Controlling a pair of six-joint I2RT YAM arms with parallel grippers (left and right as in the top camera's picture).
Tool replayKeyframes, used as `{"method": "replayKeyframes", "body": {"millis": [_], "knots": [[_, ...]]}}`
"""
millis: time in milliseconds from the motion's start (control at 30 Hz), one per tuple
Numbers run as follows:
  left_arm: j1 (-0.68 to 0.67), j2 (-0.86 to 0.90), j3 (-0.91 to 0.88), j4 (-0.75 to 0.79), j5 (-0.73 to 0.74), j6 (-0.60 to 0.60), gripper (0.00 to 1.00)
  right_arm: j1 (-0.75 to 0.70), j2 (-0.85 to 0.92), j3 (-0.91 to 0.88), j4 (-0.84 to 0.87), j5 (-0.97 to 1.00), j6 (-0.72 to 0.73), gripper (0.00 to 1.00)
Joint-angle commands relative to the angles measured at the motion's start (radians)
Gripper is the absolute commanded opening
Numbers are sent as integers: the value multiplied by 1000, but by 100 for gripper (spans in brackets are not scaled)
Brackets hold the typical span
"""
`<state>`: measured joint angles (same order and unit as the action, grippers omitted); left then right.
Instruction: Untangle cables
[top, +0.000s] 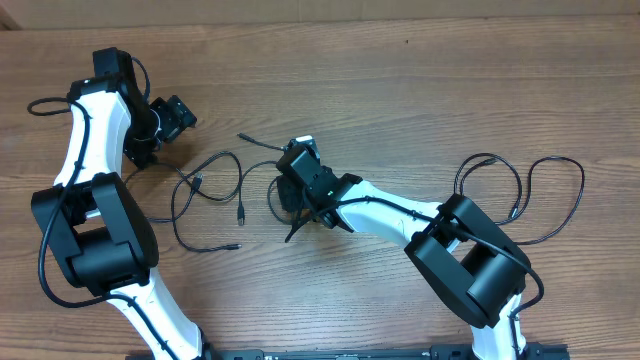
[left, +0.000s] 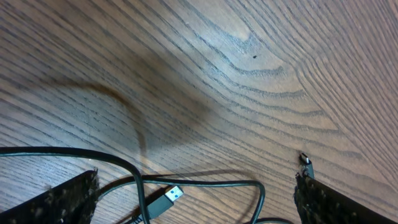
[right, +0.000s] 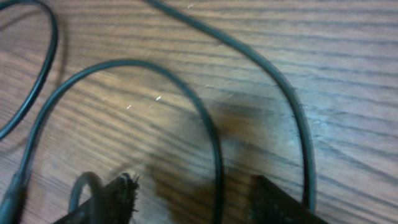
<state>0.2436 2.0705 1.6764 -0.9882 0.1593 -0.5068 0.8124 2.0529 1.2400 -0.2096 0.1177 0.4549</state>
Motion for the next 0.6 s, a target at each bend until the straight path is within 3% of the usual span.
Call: {"method": "replayKeyframes", "body": {"millis": [0, 267, 567], "knots": [[-2, -16, 14, -2, -11, -14, 100, 0, 23, 10, -4, 16, -19, 47], [-2, -16, 14, -2, -11, -14, 100, -5, 22, 11, -4, 16, -18, 4], [-2, -16, 14, -2, -11, -14, 99, -14, -98, 35, -13, 13, -19, 4]]}}
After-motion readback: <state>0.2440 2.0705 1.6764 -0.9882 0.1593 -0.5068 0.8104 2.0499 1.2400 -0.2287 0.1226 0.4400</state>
